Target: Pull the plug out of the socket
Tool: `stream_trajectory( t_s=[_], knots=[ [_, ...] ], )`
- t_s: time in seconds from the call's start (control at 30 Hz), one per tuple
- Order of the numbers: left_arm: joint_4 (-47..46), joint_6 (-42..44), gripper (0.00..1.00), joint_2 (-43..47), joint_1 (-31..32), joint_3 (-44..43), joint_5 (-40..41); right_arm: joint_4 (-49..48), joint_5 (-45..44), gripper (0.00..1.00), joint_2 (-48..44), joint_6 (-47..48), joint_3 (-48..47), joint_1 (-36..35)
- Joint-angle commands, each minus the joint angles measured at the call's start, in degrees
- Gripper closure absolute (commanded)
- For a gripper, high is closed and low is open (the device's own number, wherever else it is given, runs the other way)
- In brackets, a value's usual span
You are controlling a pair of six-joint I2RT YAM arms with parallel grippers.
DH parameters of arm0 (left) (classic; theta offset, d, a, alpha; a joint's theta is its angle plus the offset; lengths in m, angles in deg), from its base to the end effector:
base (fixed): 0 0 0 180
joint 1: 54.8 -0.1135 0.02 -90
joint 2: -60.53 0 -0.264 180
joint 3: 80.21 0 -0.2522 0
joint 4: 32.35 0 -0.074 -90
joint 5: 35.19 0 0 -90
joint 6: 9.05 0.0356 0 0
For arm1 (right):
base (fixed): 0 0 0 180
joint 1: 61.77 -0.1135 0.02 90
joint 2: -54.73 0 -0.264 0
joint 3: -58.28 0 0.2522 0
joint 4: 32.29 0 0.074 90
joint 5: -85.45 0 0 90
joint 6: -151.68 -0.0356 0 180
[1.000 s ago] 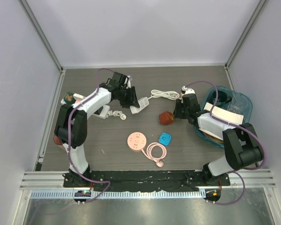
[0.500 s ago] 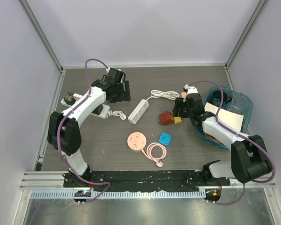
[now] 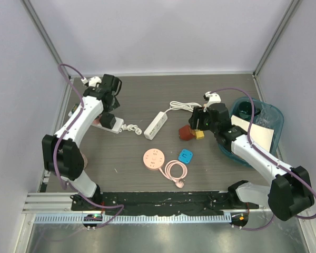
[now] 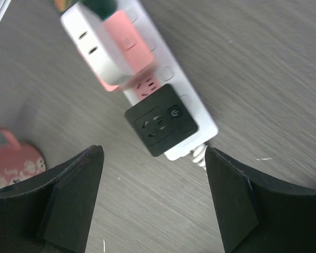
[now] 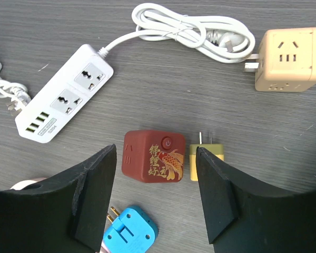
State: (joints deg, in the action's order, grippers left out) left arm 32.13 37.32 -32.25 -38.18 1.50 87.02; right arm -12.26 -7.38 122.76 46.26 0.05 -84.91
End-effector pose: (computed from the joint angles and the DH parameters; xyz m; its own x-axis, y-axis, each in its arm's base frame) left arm 0.3288 -0.0784 0.3122 -0.5796 -0.4362 -0.6883 -0.5820 0.8128 -0.0251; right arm 0.2442 0.1024 0.2609 -0.5348 0.0602 -0.8428 -0.2188 0.9536 0.2070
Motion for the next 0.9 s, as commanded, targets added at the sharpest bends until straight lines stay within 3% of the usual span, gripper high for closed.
stream_trajectory(
  t_s=[0.0,0.23,0.53,0.87],
  knots=[
    [10.61,-13.48,0.17,-3.63,-0.18,-4.23,5.5,0.94,-0.07,0.33,-2.02,-0.31,-2.38,-1.21],
    [17.31,-19.02,0.07,-10.93,-2.21,-9.86,0.13,1.73,-0.6,0.33,-4.39,0.83,-1.94,-1.39],
    [5.37,-19.64,0.02,-8.66,-2.3,-5.04,1.1,2.53,0.37,0.33,-5.72,1.18,-1.94,-1.47],
    [5.27,-23.77,0.04,-10.76,-2.56,-3.89,3.04,2.61,0.72,0.33,-5.19,0.92,-2.29,-1.74]
  ],
)
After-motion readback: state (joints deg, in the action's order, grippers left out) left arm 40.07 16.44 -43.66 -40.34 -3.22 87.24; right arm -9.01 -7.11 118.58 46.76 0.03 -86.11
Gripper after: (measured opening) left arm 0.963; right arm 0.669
